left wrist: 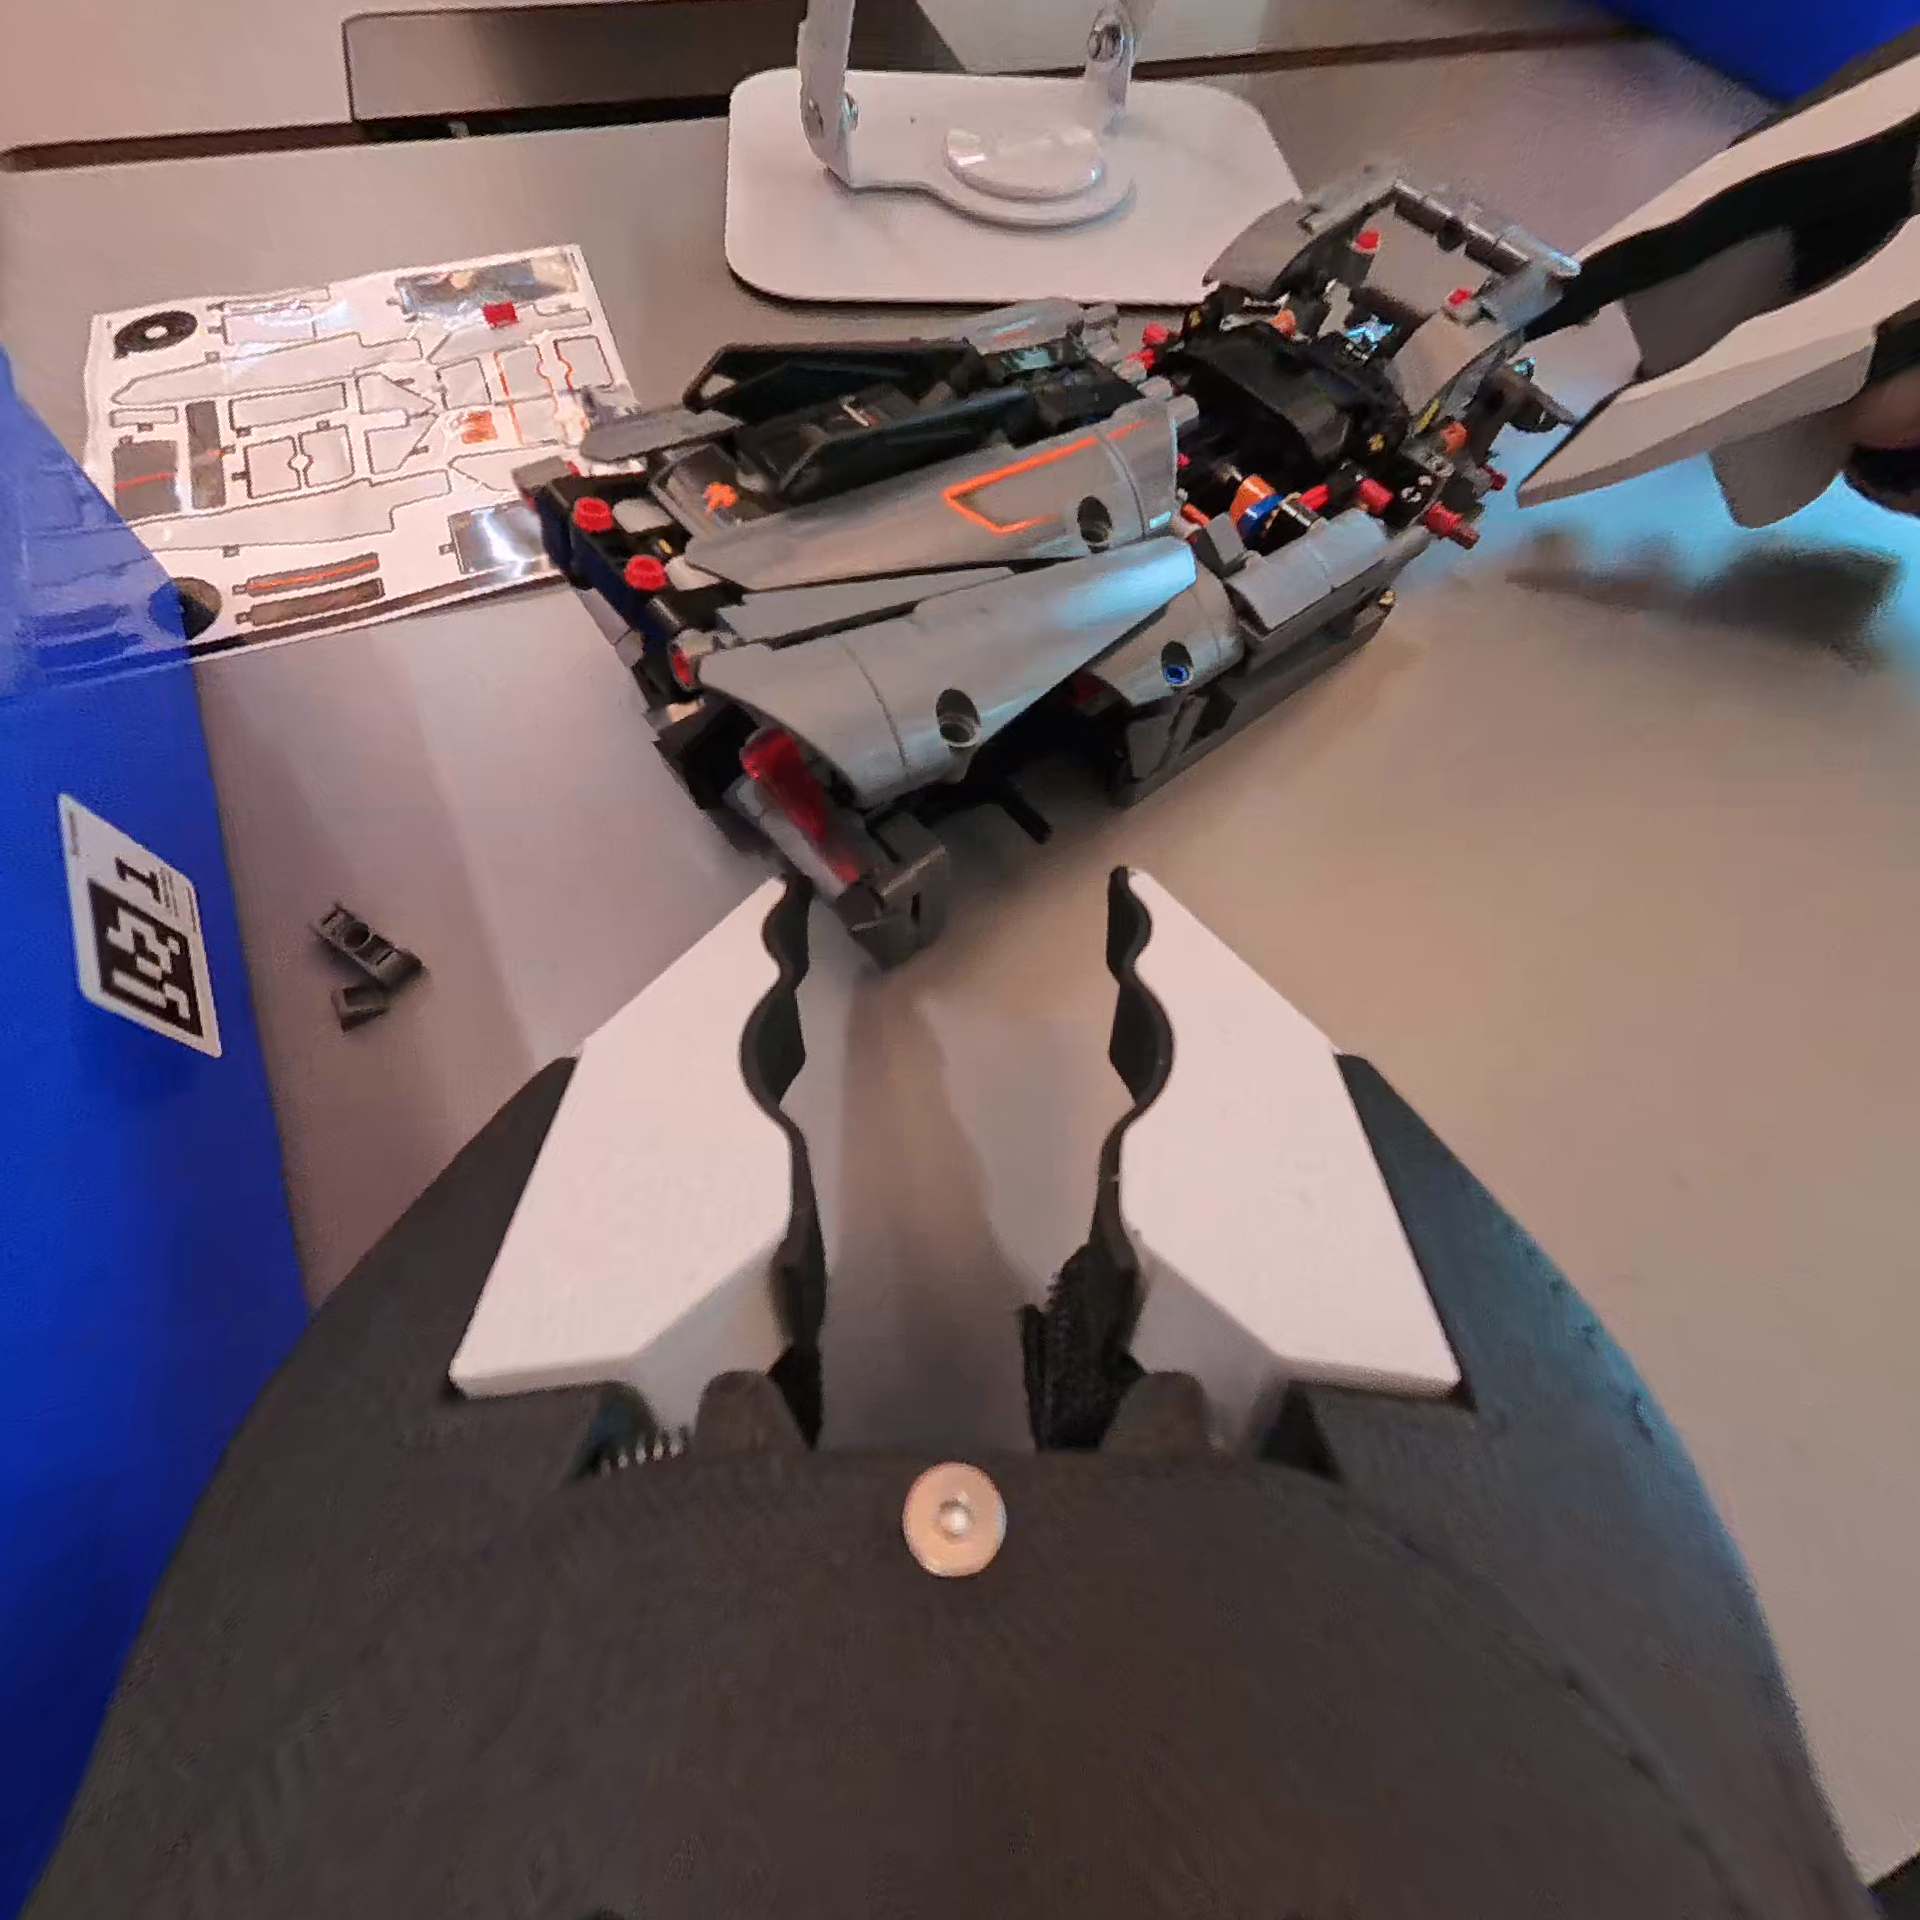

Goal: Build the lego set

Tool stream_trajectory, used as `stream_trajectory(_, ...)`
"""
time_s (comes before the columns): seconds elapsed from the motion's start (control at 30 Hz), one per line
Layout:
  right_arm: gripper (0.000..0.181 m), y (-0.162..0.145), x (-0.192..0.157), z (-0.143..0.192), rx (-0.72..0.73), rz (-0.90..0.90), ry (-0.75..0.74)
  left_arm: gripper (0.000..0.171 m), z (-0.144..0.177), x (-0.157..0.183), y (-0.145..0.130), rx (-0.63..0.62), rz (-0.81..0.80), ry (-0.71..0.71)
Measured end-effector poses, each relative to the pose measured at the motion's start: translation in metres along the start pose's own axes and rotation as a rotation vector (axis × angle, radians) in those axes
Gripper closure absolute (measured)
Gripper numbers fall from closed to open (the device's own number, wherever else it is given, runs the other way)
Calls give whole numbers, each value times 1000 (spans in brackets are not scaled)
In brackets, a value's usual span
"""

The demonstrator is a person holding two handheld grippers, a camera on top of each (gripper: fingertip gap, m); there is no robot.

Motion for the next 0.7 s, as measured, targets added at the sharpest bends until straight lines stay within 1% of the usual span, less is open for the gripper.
stream_trajectory(0.07,120,0,0,-3,-6,-20,-31,116,0,0,0,2,5,-1)
stream_trajectory(0.13,130,-1,0,-4,-19,13,-63,116,0,-2,0,5,21,-8)
stream_trajectory(0.33,134,0,-3,-4,-18,31,-89,116,0,-5,0,4,55,-21)
stream_trajectory(0.57,133,-1,-2,-2,-24,14,-68,116,-3,-4,-1,-23,39,-26)
stream_trajectory(0.67,127,-2,2,-1,-14,-31,-58,115,-5,-4,-2,-46,48,-42)
stream_trajectory(0.7,121,-2,4,-2,-11,-46,-67,115,-5,-4,-2,-45,51,-42)
Point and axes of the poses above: each gripper's, where its closed fingertips meet, z back along the fingers, y out of its top, x = y × z across the jaws, the point moved 10 cm from there along z, back along the fingers, and after that the axes turned 8 degrees about x, right-handed, at the moved point
